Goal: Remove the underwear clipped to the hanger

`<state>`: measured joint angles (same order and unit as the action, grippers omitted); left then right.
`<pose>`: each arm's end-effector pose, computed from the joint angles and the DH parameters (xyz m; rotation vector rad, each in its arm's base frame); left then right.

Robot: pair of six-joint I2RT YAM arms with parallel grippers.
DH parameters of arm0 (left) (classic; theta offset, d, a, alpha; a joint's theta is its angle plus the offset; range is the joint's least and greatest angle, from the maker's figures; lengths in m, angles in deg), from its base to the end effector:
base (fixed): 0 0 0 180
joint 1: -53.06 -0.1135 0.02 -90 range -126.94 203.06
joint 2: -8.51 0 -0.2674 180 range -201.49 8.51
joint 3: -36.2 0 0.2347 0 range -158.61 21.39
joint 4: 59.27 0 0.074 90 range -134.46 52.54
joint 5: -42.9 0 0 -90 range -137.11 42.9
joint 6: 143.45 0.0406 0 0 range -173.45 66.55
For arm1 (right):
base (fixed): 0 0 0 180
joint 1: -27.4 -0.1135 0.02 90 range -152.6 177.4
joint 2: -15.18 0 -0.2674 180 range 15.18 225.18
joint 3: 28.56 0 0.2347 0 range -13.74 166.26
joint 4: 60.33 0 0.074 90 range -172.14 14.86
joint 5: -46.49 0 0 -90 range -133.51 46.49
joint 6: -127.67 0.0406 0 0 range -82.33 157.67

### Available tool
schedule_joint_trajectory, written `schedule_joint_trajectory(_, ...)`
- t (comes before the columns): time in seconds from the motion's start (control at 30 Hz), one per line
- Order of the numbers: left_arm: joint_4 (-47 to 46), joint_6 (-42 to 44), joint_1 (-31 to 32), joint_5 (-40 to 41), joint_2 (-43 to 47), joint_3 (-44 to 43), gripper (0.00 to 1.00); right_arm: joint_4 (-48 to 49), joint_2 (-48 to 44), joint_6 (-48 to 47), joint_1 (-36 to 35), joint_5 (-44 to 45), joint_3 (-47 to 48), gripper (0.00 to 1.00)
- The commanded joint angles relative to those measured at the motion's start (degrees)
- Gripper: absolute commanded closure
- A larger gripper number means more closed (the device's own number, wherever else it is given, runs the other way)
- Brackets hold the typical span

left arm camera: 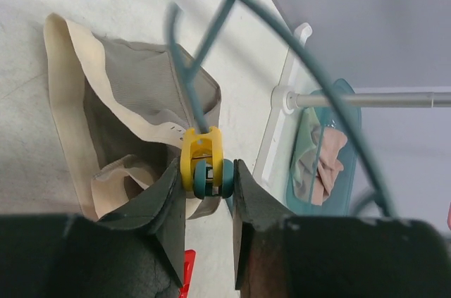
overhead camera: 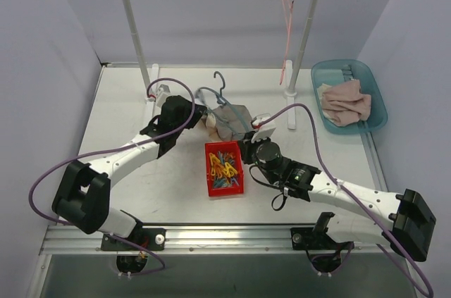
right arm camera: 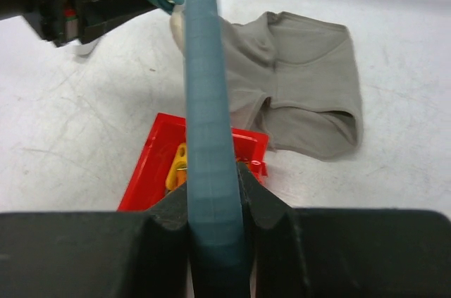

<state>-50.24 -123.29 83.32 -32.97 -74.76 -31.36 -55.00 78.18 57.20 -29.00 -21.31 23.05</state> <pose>0.2793 -0.1515 0.2681 -0.8645 1.9122 -0.8603 0.1454 0.1911 0.2936 -0.2511 1.6952 0.6728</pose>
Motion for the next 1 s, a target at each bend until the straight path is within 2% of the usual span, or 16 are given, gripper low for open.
schedule_joint_trajectory(0.0, -1.3, 0.7, 0.1, -1.9, 3.5, -1.0, 0.98, -1.7, 0.2, 4.2, 0.6, 13.7, 0.5, 1.00)
schedule_joint_trajectory(0.03, -1.6, 0.3, 0.1, -1.4, 3.7, -0.6, 0.98, -1.8, -0.1, 5.1, 0.6, 16.5, 0.2, 1.00)
schedule_joint_trajectory(0.2, -6.4, -1.6, 0.1, -0.2, 5.6, 1.4, 0.98, -1.9, 1.0, 11.3, 0.6, 19.4, -0.1, 1.00)
schedule_joint_trajectory(0.3, -6.2, -1.4, 0.1, -1.2, 5.2, 0.4, 0.98, 1.0, 1.9, 11.3, 0.5, 16.9, -0.7, 1.00)
schedule_joint_trajectory(0.47, -3.6, 2.0, 0.1, -3.1, 6.6, 0.1, 0.97, 3.9, 0.5, 5.5, 0.5, 10.2, -1.1, 1.00)
schedule_joint_trajectory(0.73, 1.7, 15.6, 0.2, -14.1, 13.7, 1.8, 0.97, -0.5, -13.2, -4.0, 0.5, 6.0, -0.5, 1.00)
schedule_joint_trajectory(0.87, 5.7, 19.6, 1.0, -19.7, 16.1, 3.8, 0.97, -1.6, -13.1, -9.1, 0.6, 7.0, 3.7, 1.00)
schedule_joint_trajectory(0.97, 5.0, 21.9, 2.4, -21.4, 18.6, 6.4, 0.98, -2.7, -8.3, -11.7, 2.6, 9.4, 11.6, 1.00)
